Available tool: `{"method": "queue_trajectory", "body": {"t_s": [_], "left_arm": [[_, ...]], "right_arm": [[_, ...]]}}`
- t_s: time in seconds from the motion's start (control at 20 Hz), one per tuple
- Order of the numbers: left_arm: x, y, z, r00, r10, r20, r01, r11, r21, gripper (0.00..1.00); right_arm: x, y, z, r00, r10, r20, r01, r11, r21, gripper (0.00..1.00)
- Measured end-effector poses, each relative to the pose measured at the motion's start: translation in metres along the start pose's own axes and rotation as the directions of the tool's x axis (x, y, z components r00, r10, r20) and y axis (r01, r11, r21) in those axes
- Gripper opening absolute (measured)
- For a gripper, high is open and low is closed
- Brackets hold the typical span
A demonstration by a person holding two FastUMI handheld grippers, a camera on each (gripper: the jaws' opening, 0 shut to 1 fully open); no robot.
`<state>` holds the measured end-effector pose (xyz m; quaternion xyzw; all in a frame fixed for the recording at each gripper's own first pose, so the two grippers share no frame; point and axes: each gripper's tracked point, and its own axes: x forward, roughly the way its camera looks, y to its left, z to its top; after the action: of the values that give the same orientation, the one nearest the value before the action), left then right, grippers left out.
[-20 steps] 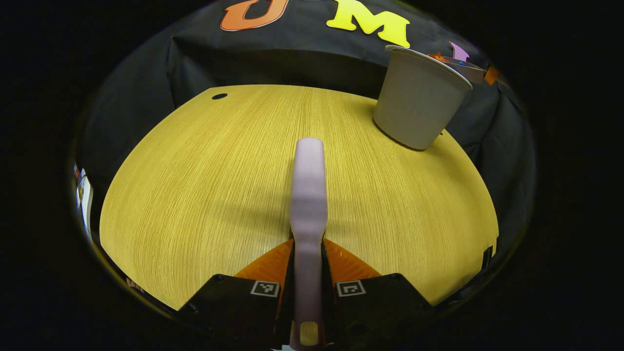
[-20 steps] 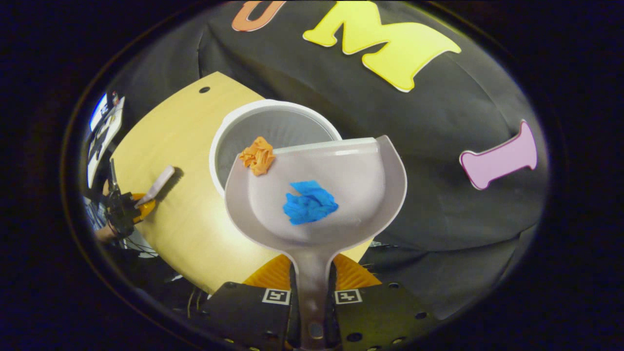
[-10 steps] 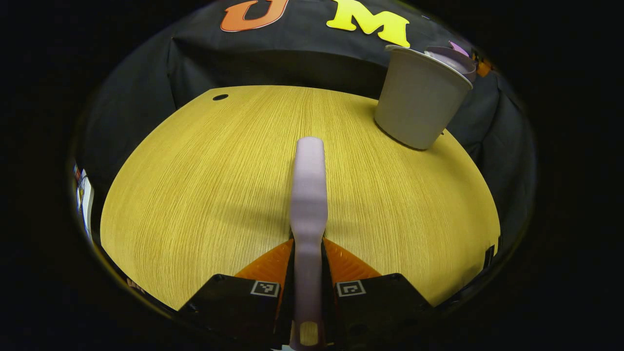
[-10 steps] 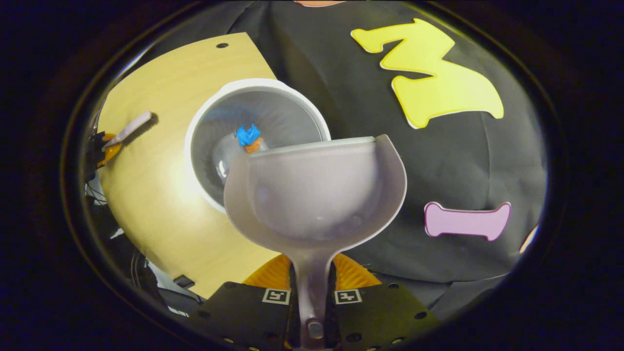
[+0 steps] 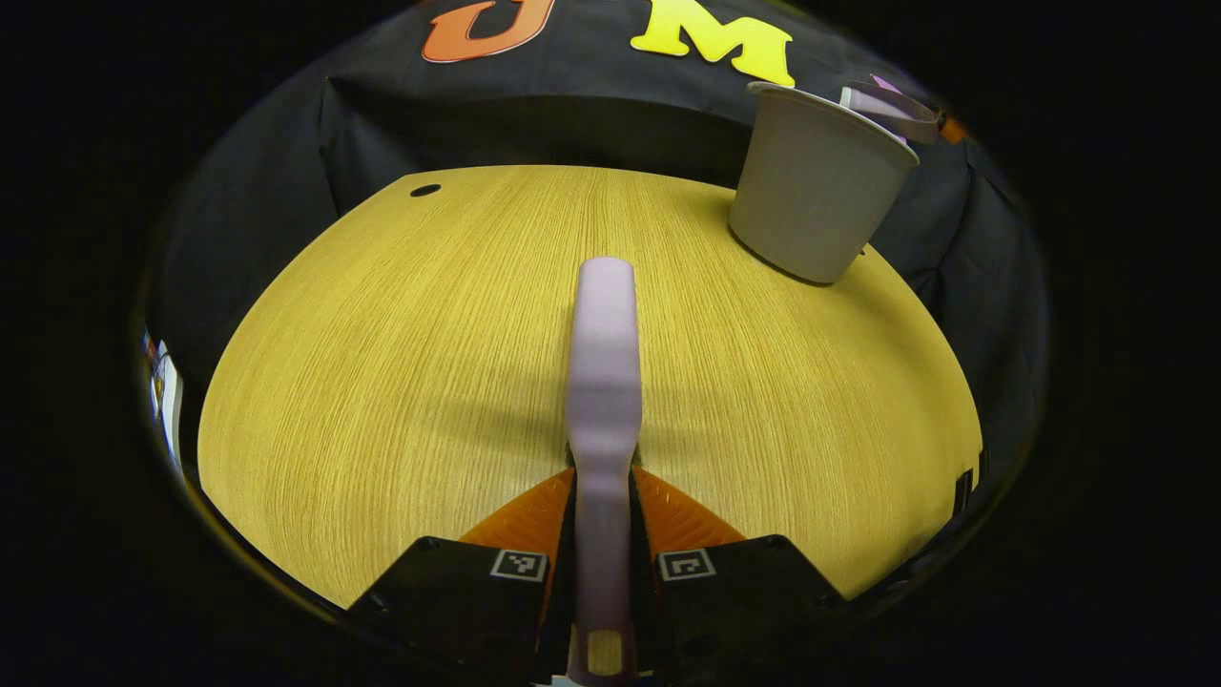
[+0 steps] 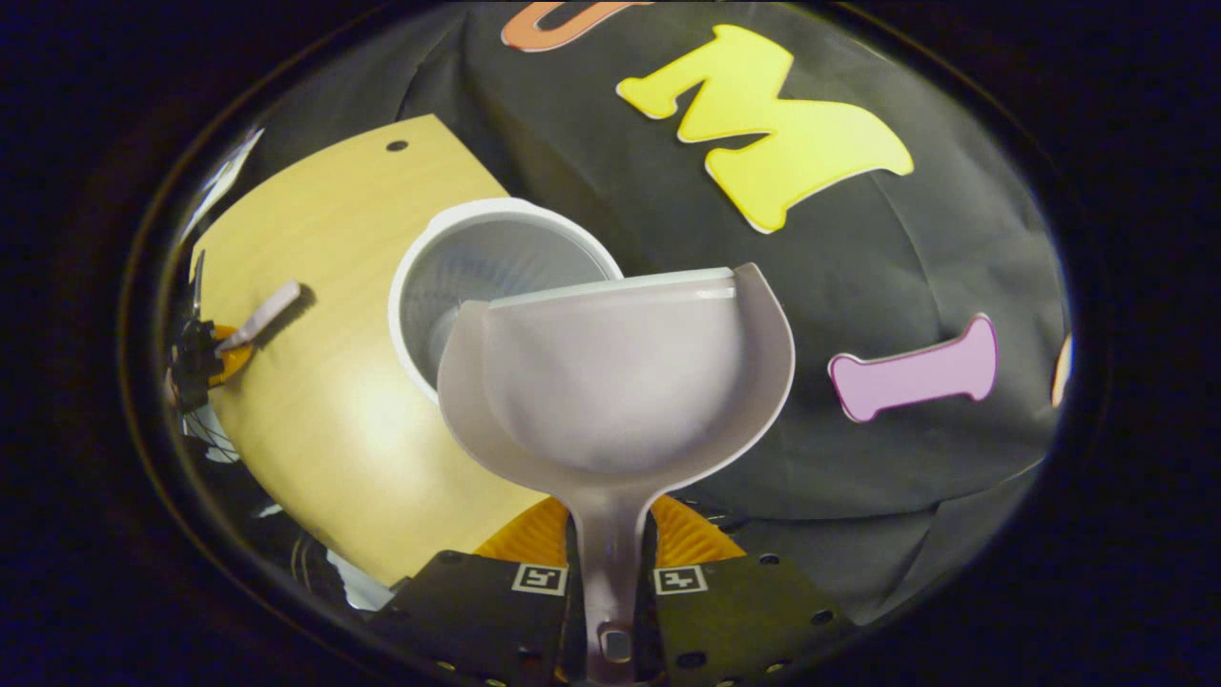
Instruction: Pick up the small broom and dustpan from the desktop, sweep the trash into the dustpan with the broom, and then empty the trash into the garbage bin.
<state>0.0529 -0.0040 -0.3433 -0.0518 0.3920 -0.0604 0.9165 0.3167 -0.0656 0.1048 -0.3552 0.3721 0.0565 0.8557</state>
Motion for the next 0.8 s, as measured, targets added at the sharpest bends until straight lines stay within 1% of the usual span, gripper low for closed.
{"method": "queue_trajectory", "body": {"t_s": [0.15,0.25,0.35,0.45,0.5,0.55,0.65,0.7,0.8], "left_arm": [[0.003,0.001,0.0,1.0,0.002,0.001,-0.002,1.0,0.005,0.28],[0.001,0.0,0.0,1.0,0.004,0.006,-0.004,1.0,0.01,0.29],[0.001,0.0,-0.001,1.0,0.006,0.008,-0.006,1.0,0.015,0.29],[0.001,0.0,-0.002,1.0,0.012,0.009,-0.013,0.999,0.029,0.29],[0.0,0.0,-0.003,1.0,0.014,0.009,-0.014,0.999,0.03,0.29],[0.0,0.0,-0.003,1.0,0.013,0.011,-0.013,1.0,0.026,0.29],[0.0,-0.001,-0.003,1.0,0.014,0.015,-0.014,1.0,0.024,0.29],[0.002,-0.002,-0.002,1.0,0.018,0.022,-0.018,0.999,0.028,0.29],[0.002,-0.001,-0.001,0.999,0.024,0.029,-0.024,0.999,0.03,0.3]], "right_arm": [[-0.032,0.023,-0.032,0.996,0.063,0.06,-0.072,0.983,0.171,0.18],[-0.05,0.045,-0.058,0.991,0.09,0.101,-0.113,0.96,0.256,0.18],[-0.062,0.074,-0.095,0.987,0.112,0.113,-0.144,0.931,0.335,0.19],[-0.062,0.115,-0.137,0.984,0.153,0.094,-0.178,0.89,0.42,0.18],[-0.059,0.138,-0.158,0.98,0.181,0.082,-0.198,0.863,0.465,0.18],[-0.052,0.162,-0.175,0.974,0.215,0.071,-0.22,0.826,0.519,0.18],[-0.037,0.217,-0.204,0.956,0.289,0.052,-0.258,0.74,0.621,0.18],[-0.025,0.243,-0.214,0.949,0.312,0.048,-0.265,0.707,0.656,0.18],[0.008,0.289,-0.226,0.946,0.323,0.028,-0.252,0.678,0.69,0.18]]}}
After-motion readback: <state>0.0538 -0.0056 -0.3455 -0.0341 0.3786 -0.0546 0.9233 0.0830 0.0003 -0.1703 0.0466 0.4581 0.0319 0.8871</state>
